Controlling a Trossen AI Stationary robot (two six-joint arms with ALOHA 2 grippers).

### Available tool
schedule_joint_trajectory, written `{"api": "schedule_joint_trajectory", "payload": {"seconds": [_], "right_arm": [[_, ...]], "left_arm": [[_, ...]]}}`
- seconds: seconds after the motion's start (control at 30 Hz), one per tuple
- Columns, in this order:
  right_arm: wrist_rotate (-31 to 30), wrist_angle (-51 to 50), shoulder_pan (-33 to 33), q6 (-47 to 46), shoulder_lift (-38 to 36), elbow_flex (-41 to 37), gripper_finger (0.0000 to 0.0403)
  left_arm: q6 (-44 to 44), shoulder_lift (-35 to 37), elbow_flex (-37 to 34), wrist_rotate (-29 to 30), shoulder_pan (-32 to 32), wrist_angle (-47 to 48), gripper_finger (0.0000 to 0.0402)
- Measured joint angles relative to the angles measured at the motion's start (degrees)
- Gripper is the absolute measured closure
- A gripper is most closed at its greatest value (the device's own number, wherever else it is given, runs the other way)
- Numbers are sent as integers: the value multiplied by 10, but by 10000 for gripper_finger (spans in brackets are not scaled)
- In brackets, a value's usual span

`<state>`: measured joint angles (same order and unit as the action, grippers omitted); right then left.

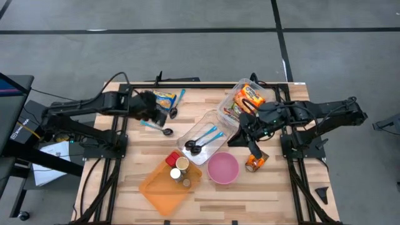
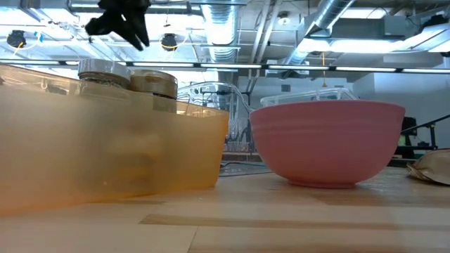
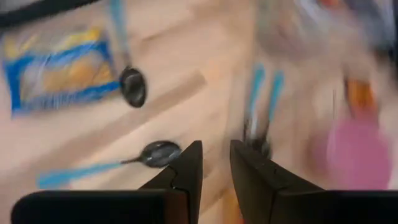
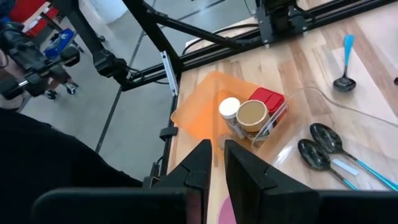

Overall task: Pick & Place Food Item
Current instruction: Put the blue spoon into the transparent bin

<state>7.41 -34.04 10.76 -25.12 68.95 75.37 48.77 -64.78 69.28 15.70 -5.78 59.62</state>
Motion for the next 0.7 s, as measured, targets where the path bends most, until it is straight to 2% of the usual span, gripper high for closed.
{"api": "schedule_joint_trajectory", "payload": {"seconds": [0.07,0.13,0.2,0.3,0.43,0.57,0.7], "right_arm": [[-1,2,0,0,0,0,361],[-1,5,0,0,0,0,361],[-2,5,0,0,0,0,361],[-2,5,0,0,0,0,361],[-3,7,0,0,0,0,361],[-32,8,0,0,0,0,361],[-34,8,0,0,0,0,361]], "left_arm": [[85,-3,-1,10,-14,17,325],[138,-3,-11,48,-20,20,325],[216,-3,-35,93,-21,18,325],[333,0,-81,123,-18,8,325],[428,-1,-169,120,-16,-47,325],[556,-1,-263,118,-17,-111,315],[656,-1,-355,110,-17,-232,286]]}}
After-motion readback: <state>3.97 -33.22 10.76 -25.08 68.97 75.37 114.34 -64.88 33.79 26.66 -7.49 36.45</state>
